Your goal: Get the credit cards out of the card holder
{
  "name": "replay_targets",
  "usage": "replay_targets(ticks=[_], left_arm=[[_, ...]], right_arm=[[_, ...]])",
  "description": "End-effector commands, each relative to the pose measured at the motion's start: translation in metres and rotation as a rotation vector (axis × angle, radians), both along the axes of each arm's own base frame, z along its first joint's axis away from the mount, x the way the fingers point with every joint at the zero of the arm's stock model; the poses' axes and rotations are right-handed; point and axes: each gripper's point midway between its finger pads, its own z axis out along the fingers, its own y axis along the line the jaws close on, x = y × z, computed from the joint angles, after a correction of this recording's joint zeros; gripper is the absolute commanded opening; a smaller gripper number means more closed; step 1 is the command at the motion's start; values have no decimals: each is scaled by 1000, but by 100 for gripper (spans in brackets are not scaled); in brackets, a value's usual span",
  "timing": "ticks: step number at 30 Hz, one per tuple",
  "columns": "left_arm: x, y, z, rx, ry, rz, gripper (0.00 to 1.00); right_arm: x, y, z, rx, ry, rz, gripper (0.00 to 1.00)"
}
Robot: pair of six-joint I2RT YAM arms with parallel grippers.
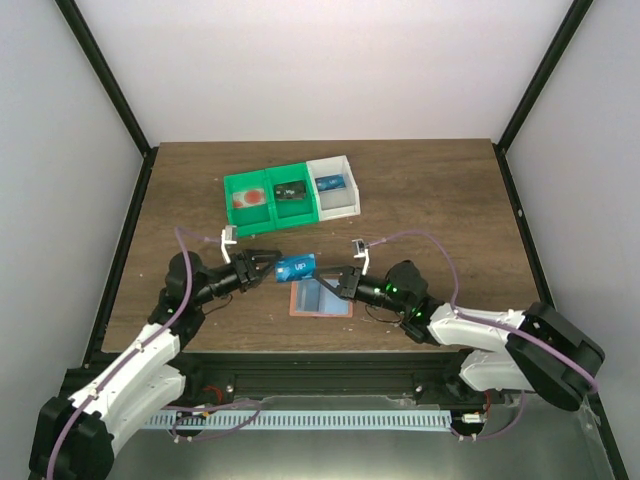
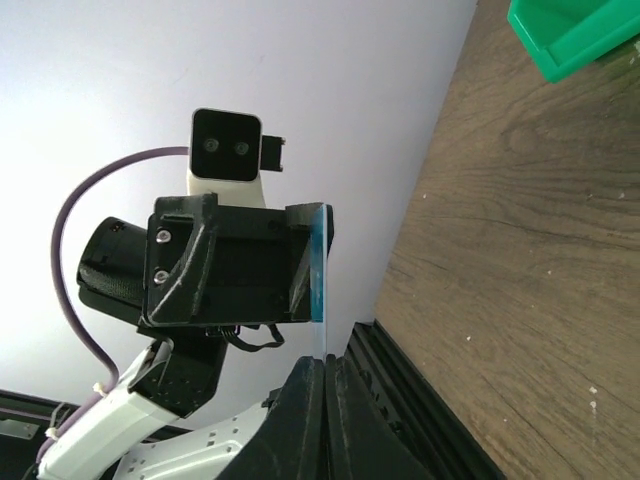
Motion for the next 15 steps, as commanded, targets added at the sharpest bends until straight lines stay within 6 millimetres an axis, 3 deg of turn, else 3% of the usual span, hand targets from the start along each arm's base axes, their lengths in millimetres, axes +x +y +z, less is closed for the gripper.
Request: replay_targets(ticks=[1, 4, 6, 7, 15], left_arm=[[0, 3, 9, 62, -75, 9, 57], [1, 6, 4, 147, -87, 19, 72], [3, 10, 1, 211, -99, 32, 93], [4, 11, -1, 243, -106, 37, 99], [6, 23, 0, 460, -202, 37, 100]], right_arm=[[10, -2, 20, -26, -79, -24, 0], [21, -10, 23, -93, -110, -52, 0], [34, -19, 27, -137, -138, -78, 1], [40, -23, 28, -159, -149, -91, 1], [112, -60, 43, -422, -256, -241, 0]])
